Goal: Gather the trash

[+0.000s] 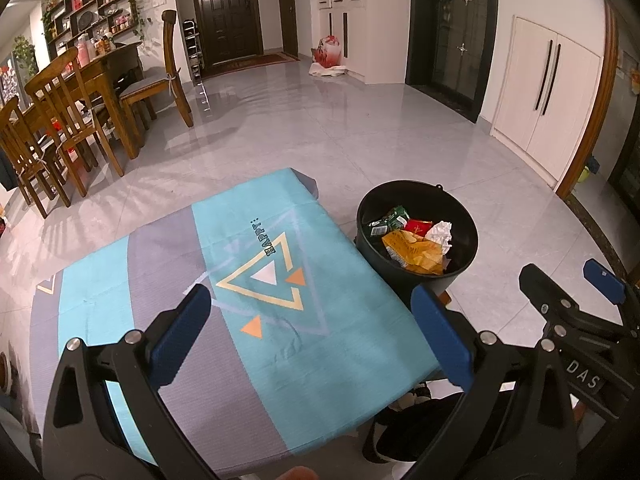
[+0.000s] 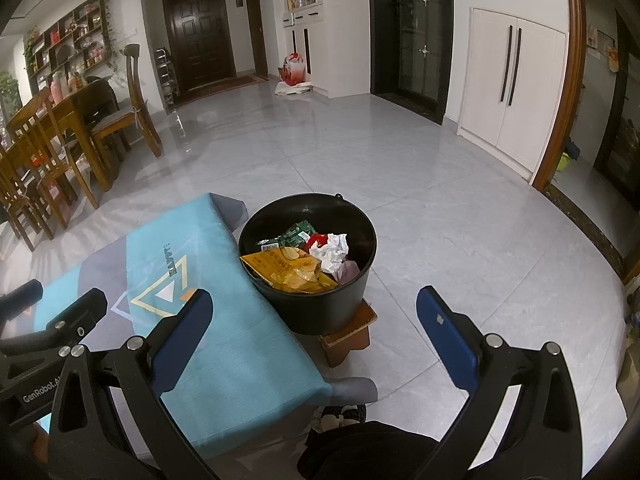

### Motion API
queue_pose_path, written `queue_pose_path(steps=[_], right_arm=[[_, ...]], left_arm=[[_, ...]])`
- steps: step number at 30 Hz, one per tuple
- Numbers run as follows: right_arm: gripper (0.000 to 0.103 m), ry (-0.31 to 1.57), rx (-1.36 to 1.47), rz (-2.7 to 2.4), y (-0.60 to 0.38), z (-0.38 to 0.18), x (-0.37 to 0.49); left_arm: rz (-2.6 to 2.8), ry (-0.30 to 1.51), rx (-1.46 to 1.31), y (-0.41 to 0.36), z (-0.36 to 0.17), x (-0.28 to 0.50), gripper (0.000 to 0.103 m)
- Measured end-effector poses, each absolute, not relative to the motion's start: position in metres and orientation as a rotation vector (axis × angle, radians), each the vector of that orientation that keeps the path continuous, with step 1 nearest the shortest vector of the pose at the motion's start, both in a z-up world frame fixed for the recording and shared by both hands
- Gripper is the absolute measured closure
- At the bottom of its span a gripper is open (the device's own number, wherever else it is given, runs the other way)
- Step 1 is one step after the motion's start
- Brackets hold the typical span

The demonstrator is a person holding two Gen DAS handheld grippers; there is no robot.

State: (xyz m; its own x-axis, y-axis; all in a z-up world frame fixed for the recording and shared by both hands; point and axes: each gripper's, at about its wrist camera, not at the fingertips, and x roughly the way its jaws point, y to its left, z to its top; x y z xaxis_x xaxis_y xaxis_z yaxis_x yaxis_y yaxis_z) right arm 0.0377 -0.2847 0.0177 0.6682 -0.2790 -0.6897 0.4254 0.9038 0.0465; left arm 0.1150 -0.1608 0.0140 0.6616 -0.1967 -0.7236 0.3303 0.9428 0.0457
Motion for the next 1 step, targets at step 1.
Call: queue_pose_path(steps=[1], right_arm=[[0.003,0.741,0.209,-0.400,-0.2841,0.0176,0.0376]], left_arm=[[-0.297,0.798,0.178,-0.1598,0.0137,0.1151,0.003]])
